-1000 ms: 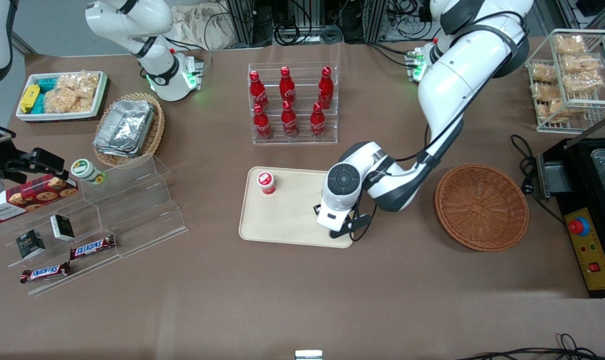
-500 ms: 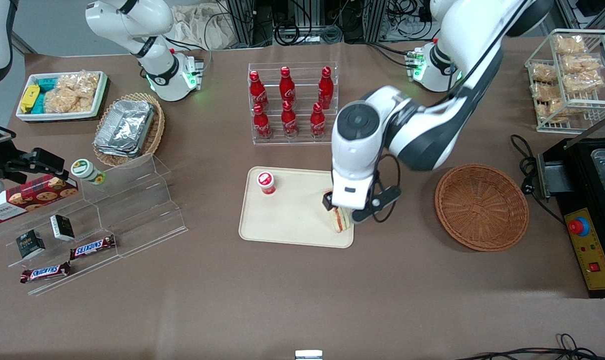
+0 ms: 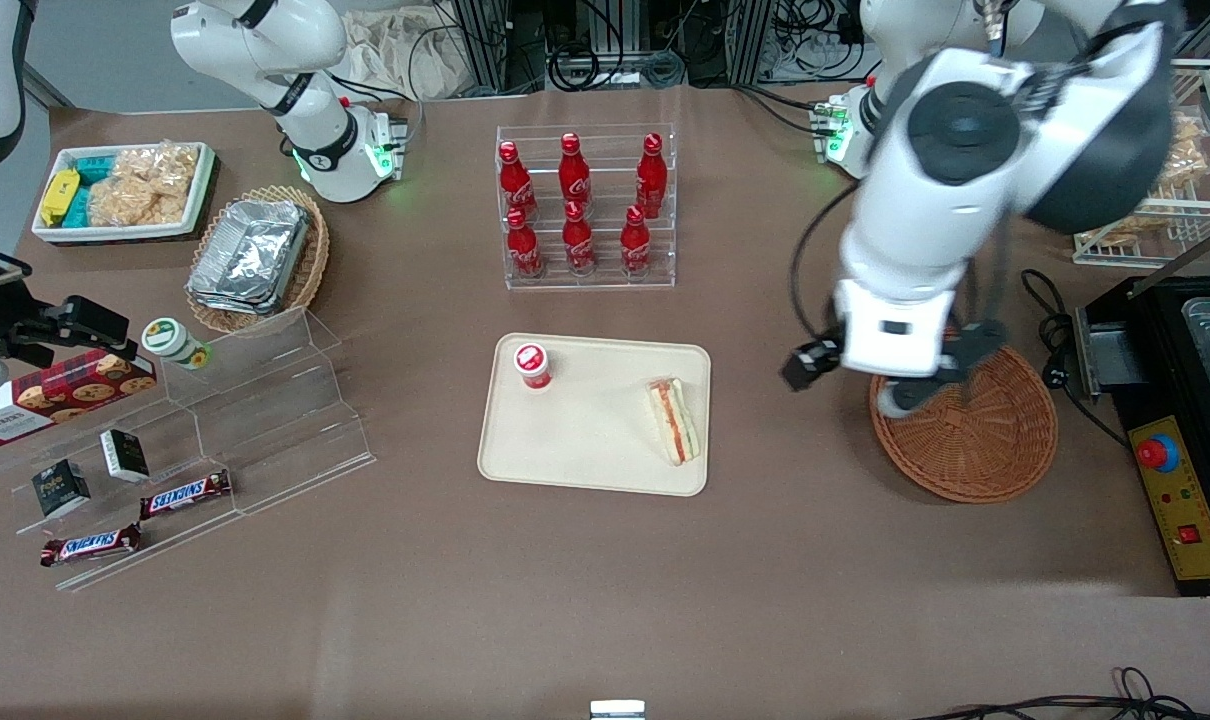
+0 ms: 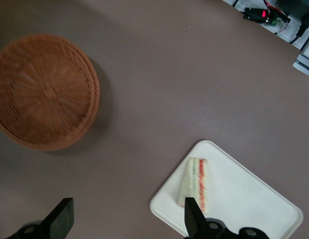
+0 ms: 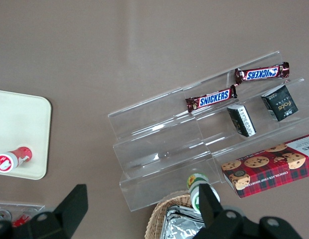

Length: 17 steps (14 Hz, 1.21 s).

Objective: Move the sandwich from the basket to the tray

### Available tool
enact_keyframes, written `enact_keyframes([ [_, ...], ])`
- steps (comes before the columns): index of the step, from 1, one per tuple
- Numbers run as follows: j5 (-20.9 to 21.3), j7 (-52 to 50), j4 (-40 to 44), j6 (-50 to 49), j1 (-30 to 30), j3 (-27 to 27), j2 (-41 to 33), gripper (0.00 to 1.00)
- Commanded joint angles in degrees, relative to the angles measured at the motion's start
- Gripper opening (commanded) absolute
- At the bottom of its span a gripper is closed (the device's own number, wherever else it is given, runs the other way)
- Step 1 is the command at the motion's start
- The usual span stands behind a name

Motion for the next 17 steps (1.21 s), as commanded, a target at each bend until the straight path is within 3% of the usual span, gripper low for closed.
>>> enact_keyframes([
  [1, -4.5, 14.2, -6.5, 0.3, -0.3, 8.0, -5.6, 1.0],
  [8, -5.9, 46.2, -14.4, -2.1, -0.2, 20.7, -14.0, 1.0],
  [10, -6.1, 48.7, -16.0, -2.0, -0.1, 22.9, -15.9, 1.0],
  [12, -7.7, 50.4, -17.3, -2.1, 6.4, 20.6, -17.0, 1.0],
  [17, -7.4, 51.8, -17.0, -2.1, 6.5, 20.1, -16.9, 1.0],
])
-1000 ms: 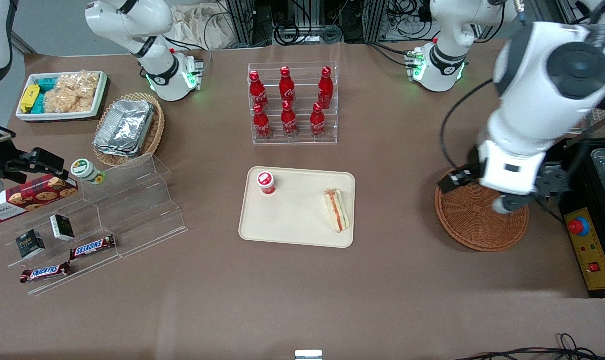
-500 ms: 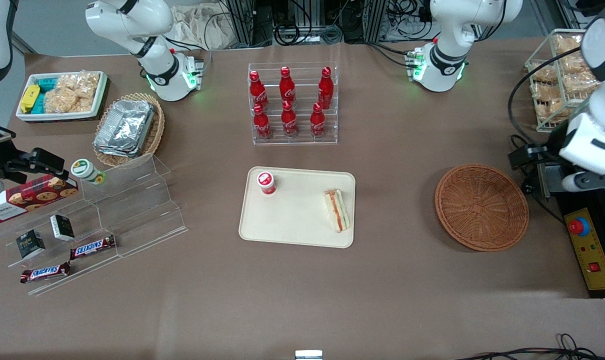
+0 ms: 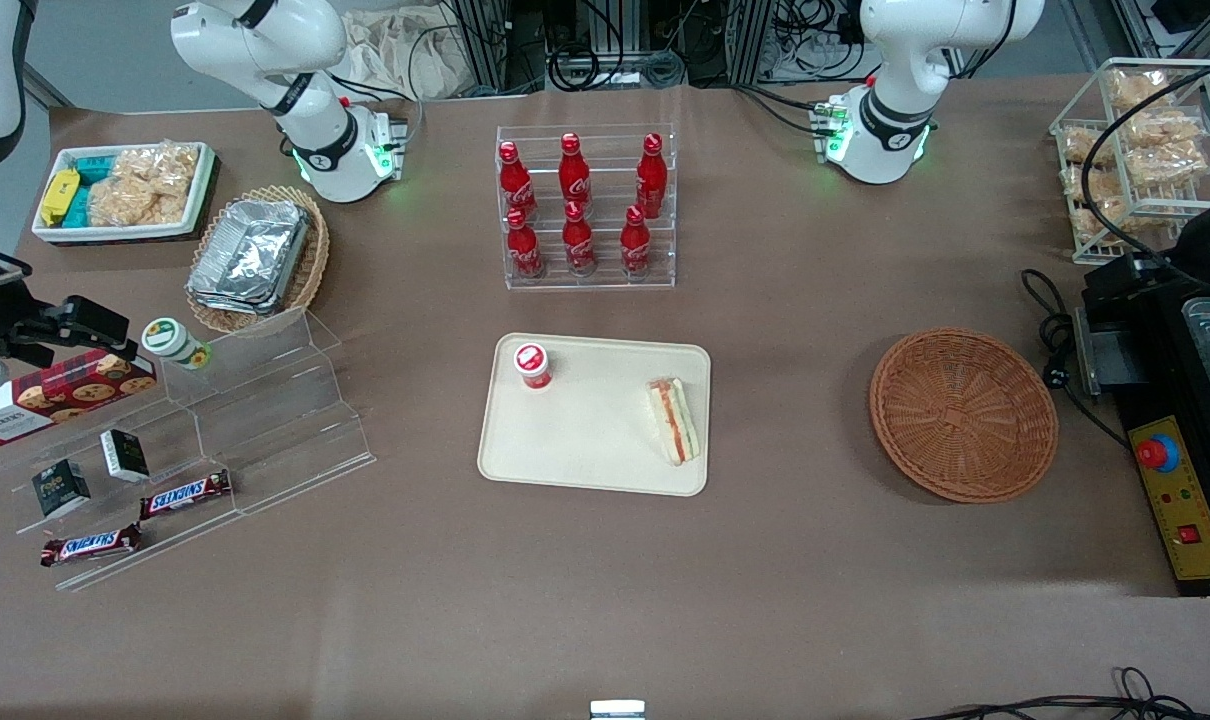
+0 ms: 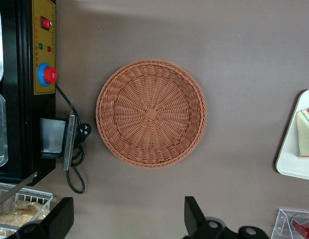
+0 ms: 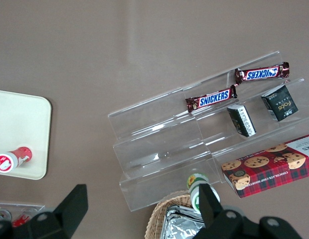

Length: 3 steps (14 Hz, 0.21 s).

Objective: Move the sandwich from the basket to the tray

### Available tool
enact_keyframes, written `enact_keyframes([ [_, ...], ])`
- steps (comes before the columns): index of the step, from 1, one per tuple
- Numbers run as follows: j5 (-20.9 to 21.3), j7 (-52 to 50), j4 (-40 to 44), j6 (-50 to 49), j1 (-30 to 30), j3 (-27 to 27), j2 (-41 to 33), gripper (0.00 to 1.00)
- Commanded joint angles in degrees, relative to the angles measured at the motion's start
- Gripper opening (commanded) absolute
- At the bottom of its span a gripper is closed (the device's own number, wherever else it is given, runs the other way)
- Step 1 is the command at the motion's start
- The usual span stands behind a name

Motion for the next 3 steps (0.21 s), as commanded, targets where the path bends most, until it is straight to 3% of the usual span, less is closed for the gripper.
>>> enact_keyframes([
  [1, 0.1, 0.9, -0.3, -0.2, 0.3, -1.0, -0.9, 1.0],
  [3, 0.1, 1.6, 0.1, -0.2, 0.6, -1.0, -0.9, 1.0],
])
